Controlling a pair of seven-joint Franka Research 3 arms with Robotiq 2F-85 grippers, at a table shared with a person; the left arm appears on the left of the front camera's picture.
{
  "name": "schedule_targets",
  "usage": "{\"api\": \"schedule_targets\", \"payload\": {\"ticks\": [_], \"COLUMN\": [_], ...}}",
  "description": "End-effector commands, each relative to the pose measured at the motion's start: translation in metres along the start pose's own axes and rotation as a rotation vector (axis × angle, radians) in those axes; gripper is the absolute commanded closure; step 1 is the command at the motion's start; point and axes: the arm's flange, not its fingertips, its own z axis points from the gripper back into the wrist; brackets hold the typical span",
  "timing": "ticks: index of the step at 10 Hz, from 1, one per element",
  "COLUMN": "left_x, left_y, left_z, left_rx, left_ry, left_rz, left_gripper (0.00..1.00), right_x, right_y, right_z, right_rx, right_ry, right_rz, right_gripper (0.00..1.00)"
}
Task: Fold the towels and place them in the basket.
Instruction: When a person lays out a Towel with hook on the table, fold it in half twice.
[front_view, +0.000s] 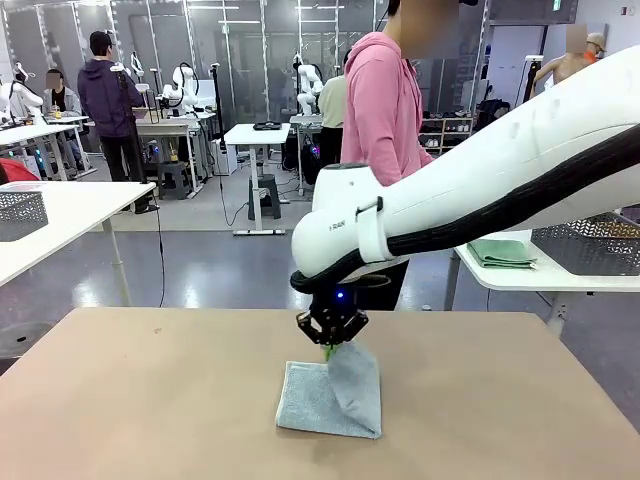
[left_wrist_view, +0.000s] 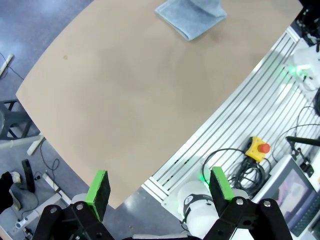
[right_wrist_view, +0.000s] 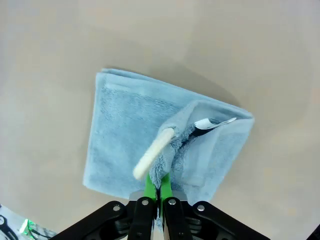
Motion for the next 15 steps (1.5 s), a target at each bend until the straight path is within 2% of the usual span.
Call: {"api": "schedule_targets", "payload": {"ticks": [1, 2, 3, 7, 8, 11, 12, 13, 15], "left_x": [0.001, 0.001, 0.001, 0.001, 0.001, 0.001, 0.001, 0.001, 0.001], "left_y": [0.001, 0.001, 0.001, 0.001, 0.001, 0.001, 0.001, 0.001, 0.001], "left_z": [0.001, 0.001, 0.001, 0.001, 0.001, 0.001, 0.001, 0.001, 0.001], "left_rx": [0.002, 0.002, 0.002, 0.002, 0.002, 0.002, 0.002, 0.002, 0.002], "left_ry": [0.000, 0.000, 0.000, 0.000, 0.000, 0.000, 0.000, 0.000, 0.000], "left_rz": [0.000, 0.000, 0.000, 0.000, 0.000, 0.000, 0.000, 0.000, 0.000], "left_gripper": [0.00, 0.00, 0.00, 0.00, 0.00, 0.00, 0.00, 0.00, 0.00], "right_x": [0.015, 0.017, 0.019, 0.021, 0.020, 0.010, 0.009, 0.021, 0.021], "right_y": [0.013, 0.019, 0.023, 0.028, 0.026, 0.013, 0.006, 0.023, 0.023], "right_z": [-0.011, -0.017, -0.021, -0.029, -0.027, -0.026, -0.030, -0.024, -0.024], "right_rx": [0.014, 0.024, 0.031, 0.062, 0.067, 0.088, 0.079, 0.071, 0.071], "right_ry": [0.027, 0.035, 0.033, 0.038, 0.027, 0.022, 0.041, 0.033, 0.033], "right_rz": [-0.058, -0.062, -0.066, -0.084, -0.085, -0.060, -0.043, -0.062, -0.062], "right_gripper": [1.00, 0.90, 0.75, 0.07, 0.00, 0.00, 0.31, 0.31, 0.31]}}
